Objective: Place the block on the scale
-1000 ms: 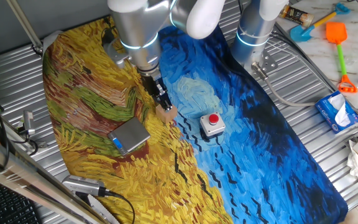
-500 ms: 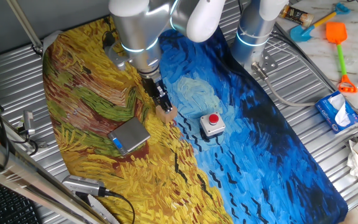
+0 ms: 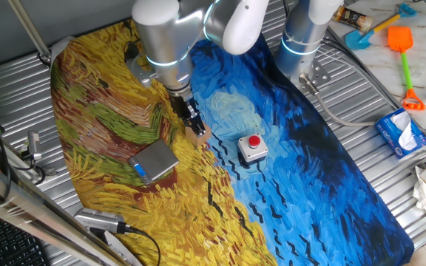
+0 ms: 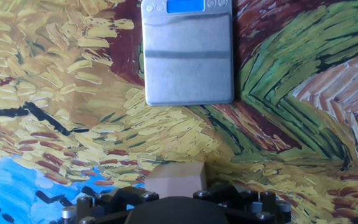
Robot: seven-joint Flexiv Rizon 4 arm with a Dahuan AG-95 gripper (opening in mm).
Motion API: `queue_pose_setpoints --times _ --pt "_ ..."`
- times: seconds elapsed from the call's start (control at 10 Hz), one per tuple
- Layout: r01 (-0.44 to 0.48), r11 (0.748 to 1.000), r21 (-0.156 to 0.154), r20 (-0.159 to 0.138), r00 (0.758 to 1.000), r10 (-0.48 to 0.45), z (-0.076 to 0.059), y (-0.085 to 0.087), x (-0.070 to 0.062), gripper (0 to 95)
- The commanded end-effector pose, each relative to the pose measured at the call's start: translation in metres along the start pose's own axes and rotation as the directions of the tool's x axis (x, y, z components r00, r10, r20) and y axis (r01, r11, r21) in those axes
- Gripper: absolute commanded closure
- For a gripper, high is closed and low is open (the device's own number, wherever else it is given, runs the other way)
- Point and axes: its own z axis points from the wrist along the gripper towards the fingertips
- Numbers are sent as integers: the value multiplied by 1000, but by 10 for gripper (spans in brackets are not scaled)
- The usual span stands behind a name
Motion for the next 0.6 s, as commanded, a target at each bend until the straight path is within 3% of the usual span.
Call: queue_pose_setpoints --times 0.1,0.2,0.3,0.6 --pt "1 1000 2 5 1000 -1 6 -1 -1 0" --pt "1 1000 2 5 1000 -1 8 -1 -1 0" --pt "-5 1000 2 5 1000 5 13 0 -1 190" --pt "-14 1000 5 6 1000 14 18 2 0 190"
